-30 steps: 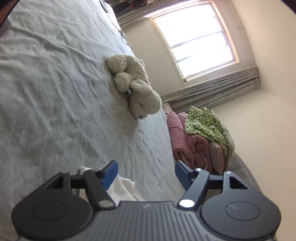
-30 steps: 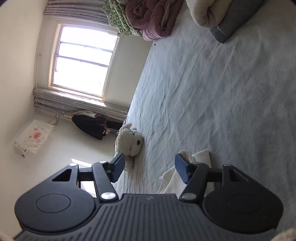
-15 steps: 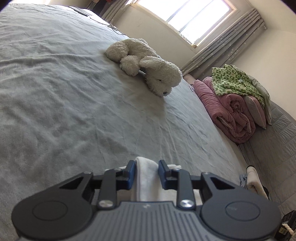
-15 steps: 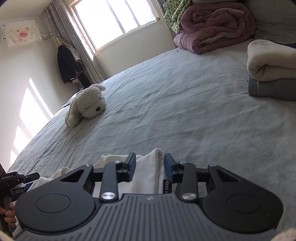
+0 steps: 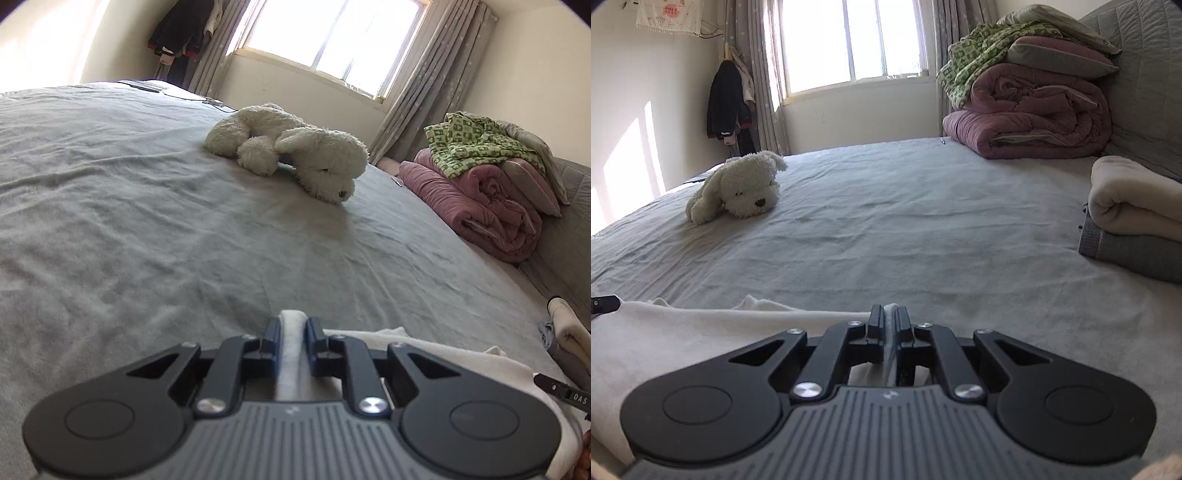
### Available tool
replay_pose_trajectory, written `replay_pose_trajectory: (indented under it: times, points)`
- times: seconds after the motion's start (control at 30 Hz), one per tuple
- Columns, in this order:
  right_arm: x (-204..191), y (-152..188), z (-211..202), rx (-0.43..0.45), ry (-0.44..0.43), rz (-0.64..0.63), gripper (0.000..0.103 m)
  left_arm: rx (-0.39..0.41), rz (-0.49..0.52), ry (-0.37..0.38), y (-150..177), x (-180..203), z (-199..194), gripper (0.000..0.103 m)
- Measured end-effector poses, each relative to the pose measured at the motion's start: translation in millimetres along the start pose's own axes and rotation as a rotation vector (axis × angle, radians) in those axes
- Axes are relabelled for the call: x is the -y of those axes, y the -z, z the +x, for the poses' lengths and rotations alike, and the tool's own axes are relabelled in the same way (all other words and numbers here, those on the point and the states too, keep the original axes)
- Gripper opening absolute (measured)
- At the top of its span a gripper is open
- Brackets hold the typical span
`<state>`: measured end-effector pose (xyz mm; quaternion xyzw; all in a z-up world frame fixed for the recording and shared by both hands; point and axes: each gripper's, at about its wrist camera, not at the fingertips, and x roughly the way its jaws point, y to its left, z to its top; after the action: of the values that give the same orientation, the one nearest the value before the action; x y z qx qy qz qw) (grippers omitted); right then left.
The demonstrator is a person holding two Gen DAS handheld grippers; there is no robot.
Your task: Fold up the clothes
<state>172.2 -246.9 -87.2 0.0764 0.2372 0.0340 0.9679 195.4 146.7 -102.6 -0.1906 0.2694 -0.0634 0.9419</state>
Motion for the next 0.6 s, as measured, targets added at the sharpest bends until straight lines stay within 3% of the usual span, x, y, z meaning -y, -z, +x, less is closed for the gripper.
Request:
replay_pose_trajectory:
  times: [0.07,0.13,0.2,0.23,0.3,0.37,0.43,0.53,0.6]
  points:
    - [7,3,7,-0.038,0.0,0.03,0.008,-0.002,-0.019,0.003,-1,-3,-1,0.018]
    - [10,2,4,-0.035,0.009,0.054,0.017,-0.002,-0.017,-0.008,-1,-1,-4,0.022]
    - [7,-1,-5,-0.014,0.022,0.055,0.031,0.005,-0.034,-0.04,-4,4,-11,0.033]
    - [4,-3,-10,-0.001,0.036,0.047,0.036,0.021,-0.051,-0.06,-6,8,-18,0.044]
    - [-6,-9,-24,0.035,0.051,0.015,0.04,0.073,-0.061,-0.068,-9,19,-34,0.055]
    - [-21,-10,-37,0.076,0.038,-0.034,0.046,0.12,-0.012,-0.027,-9,37,-46,0.069]
    - [-38,-9,-47,0.108,0.009,-0.087,0.053,0.12,0.086,0.031,-2,60,-51,0.075]
    - [-70,7,-49,0.062,-0.066,-0.197,0.053,0.059,0.222,0.099,16,85,-46,0.078]
    - [-83,20,-44,0.028,-0.086,-0.264,0.053,-0.002,0.273,0.101,29,90,-37,0.078]
